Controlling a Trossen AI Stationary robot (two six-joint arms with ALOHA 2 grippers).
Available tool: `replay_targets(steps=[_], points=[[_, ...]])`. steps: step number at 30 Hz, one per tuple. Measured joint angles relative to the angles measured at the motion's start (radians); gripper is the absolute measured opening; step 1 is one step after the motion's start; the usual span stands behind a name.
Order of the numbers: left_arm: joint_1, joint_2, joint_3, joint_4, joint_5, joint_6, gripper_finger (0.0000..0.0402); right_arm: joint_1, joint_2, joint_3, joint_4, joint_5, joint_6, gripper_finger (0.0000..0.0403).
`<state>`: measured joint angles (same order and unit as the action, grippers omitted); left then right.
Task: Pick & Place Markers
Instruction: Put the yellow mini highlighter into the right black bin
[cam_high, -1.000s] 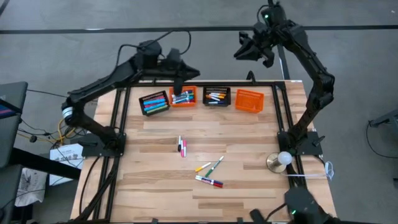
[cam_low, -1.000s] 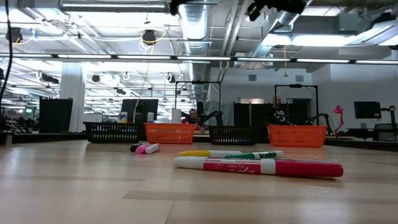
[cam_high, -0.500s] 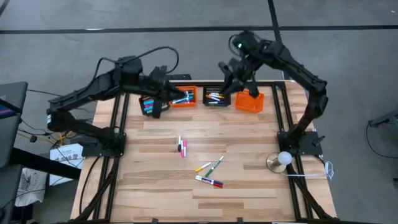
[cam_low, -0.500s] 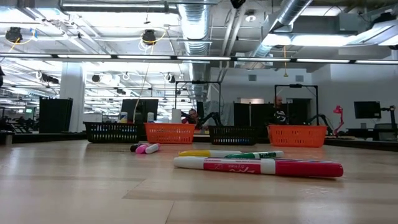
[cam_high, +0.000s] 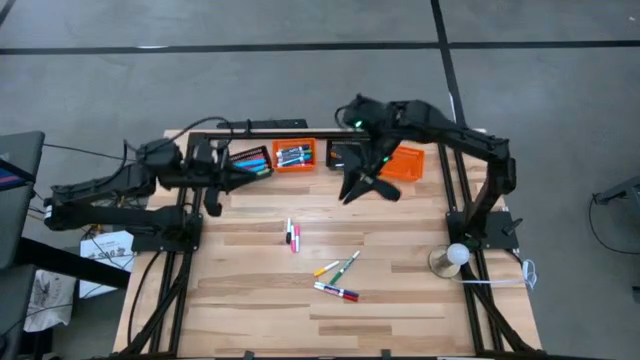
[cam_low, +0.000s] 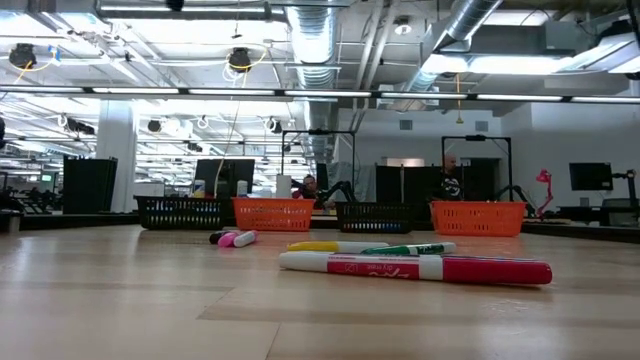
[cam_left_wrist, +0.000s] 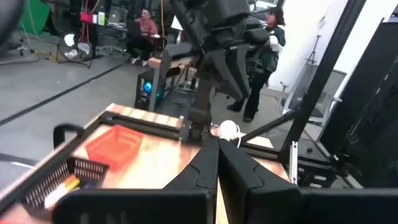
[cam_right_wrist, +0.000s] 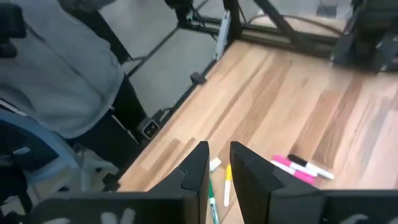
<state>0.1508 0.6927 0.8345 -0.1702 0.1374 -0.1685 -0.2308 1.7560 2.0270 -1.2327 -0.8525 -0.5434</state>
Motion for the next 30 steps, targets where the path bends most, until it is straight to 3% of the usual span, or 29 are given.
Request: replay_targets(steps=[8, 14, 19, 25, 30], points=[[-0.028, -0.182, -0.241, 0.1, -0.018, -0.079, 0.0008, 0.077, 0.18, -0.003, -0.021, 0.093, 0.081, 0.0056], [-0.028, -0.303, -0.378, 0.113, -0.017, -0.126, 0.0008, 0.148, 0.321, -0.004, -0.094, 0.298, 0.107, 0.0056], [-0.035, -0.399, -0.478, 0.143, 0.002, -0.147, 0.0008, 0.205, 0.394, -0.004, -0.088, 0.313, 0.132, 0.0054], [-0.086, -0.502, -0.574, 0.148, 0.028, -0.155, 0.0007, 0.27, 0.442, -0.004, -0.066, 0.434, 0.161, 0.0031], [-0.126, -0.566, -0.638, 0.149, 0.028, -0.154, 0.0008, 0.309, 0.488, -0.002, -0.034, 0.433, 0.161, 0.0005]])
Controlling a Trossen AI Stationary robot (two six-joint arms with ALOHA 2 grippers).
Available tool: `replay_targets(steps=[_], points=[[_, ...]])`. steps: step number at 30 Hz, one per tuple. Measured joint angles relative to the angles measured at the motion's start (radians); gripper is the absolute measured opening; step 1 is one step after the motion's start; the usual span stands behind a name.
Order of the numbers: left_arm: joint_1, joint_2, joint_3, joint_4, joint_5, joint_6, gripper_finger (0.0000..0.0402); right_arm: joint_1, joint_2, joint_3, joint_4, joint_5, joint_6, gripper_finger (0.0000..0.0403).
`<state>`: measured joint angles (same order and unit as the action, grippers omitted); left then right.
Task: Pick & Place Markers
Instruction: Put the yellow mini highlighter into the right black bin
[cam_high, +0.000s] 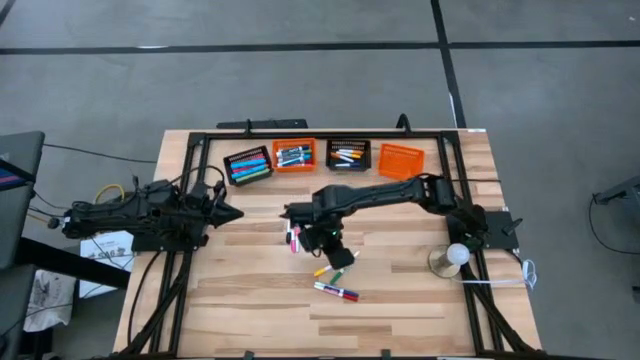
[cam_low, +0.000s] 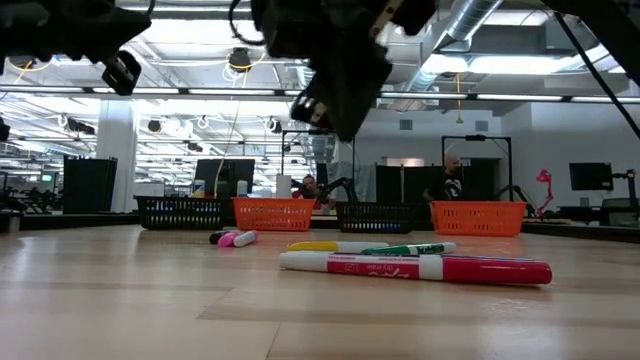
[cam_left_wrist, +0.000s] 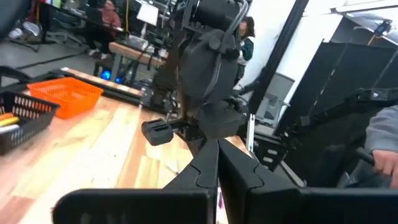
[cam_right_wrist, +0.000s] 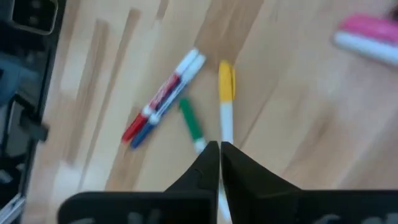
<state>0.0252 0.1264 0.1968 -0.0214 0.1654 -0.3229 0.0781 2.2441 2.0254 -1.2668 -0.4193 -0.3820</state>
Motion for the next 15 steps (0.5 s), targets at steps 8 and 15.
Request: replay_targets(steps=[8, 15], points=[[-0.036, -0.003, -0.065, 0.003, 0.0, -0.039, 0.0009, 0.011, 0.07, -0.005, -0.006, -0.005, -0.007, 0.001], [-0.046, 0.02, -0.077, 0.005, 0.028, -0.052, 0.0008, 0.007, 0.065, -0.037, 0.007, -0.011, 0.016, 0.0036]])
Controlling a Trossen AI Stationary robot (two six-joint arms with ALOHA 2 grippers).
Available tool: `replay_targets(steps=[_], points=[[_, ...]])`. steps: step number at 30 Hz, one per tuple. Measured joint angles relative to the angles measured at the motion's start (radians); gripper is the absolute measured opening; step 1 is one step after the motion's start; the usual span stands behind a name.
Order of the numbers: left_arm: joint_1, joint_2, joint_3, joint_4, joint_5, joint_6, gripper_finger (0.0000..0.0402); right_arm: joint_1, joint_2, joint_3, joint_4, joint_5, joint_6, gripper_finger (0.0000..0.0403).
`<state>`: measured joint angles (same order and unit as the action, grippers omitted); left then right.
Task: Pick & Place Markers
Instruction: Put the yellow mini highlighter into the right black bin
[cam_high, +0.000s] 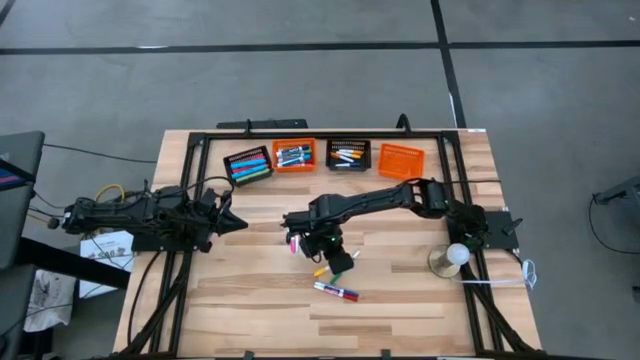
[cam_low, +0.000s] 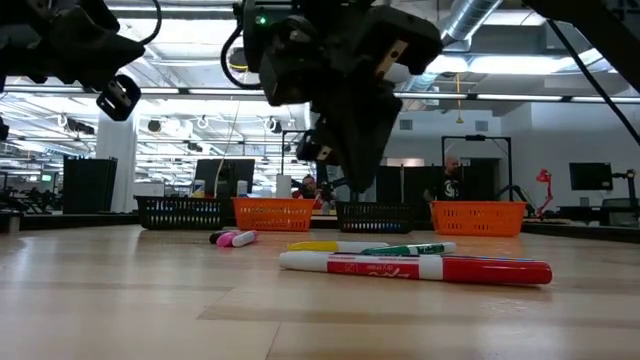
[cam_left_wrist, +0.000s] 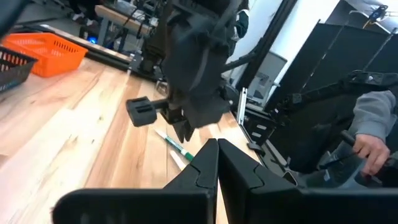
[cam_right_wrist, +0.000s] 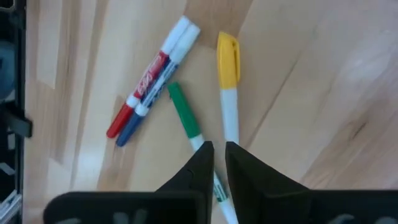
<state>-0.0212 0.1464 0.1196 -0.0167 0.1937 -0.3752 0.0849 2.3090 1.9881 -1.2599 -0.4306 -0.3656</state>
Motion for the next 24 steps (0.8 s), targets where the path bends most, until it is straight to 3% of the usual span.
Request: replay_targets(steps=[10, 16, 20, 24], points=[[0.0, 0.0, 0.0, 0.004, 0.024, 0.001, 0.0008, -0.002, -0.006, 0.002, -0.003, -0.015, 0.18, 0.0049], [0.0, 0.0, 0.0, 0.01, 0.024, 0.0, 0.0008, -0.002, -0.006, 0.002, 0.0, -0.015, 0.137, 0.0059], [0.0, 0.0, 0.001, 0.011, 0.024, 0.0, 0.0008, 0.001, -0.006, 0.002, -0.005, -0.015, 0.121, 0.0092], [0.0, 0.0, 0.001, 0.011, 0.024, 0.0, 0.0008, 0.02, -0.006, 0.002, 0.027, 0.002, 0.069, 0.0153]])
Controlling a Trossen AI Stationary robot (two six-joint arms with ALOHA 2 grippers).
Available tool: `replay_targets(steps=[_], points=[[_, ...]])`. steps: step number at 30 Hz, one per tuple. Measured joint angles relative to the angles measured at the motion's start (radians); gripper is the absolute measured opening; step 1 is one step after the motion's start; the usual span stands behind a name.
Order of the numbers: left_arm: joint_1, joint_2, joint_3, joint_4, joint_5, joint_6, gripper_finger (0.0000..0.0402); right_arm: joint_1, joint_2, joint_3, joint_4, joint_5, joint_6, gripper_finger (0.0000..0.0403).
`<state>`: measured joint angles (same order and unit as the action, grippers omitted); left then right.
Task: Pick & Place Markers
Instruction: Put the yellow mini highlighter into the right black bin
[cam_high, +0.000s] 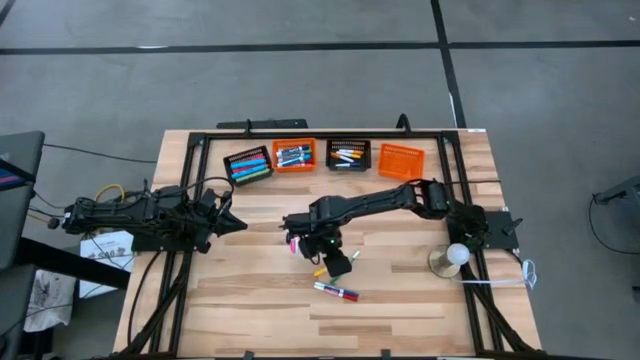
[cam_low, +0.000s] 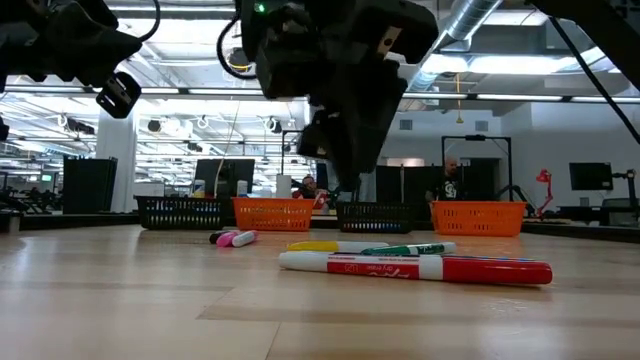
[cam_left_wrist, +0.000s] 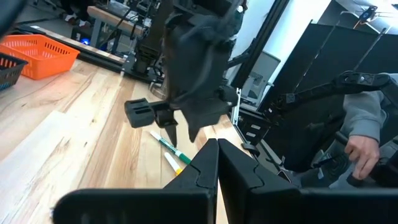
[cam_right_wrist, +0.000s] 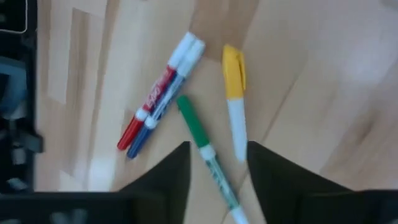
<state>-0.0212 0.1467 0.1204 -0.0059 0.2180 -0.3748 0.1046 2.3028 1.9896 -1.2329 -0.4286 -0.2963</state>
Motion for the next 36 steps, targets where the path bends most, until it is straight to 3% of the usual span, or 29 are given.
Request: replay_targets(steps=[4, 8, 20, 31, 36], points=[[0.0, 0.0, 0.0, 0.001, 0.0, 0.0, 0.0008, 0.021, 0.0, 0.0, 0.065, 0.126, -0.027, 0.0211], [0.0, 0.0, 0.0, 0.006, 0.0, 0.0, 0.0008, 0.039, 0.01, 0.0, 0.087, 0.175, -0.059, 0.023], [0.0, 0.0, 0.001, 0.015, 0.0, 0.0, 0.0008, 0.079, 0.011, -0.114, 0.182, 0.254, -0.063, 0.0205], [0.0, 0.0, 0.001, 0.027, 0.0, 0.0, 0.0008, 0.106, 0.003, -0.191, 0.287, 0.253, -0.044, 0.0202], [0.0, 0.0, 0.001, 0.03, 0.0, 0.0, 0.0008, 0.111, -0.001, -0.227, 0.332, 0.323, -0.026, 0.0193]])
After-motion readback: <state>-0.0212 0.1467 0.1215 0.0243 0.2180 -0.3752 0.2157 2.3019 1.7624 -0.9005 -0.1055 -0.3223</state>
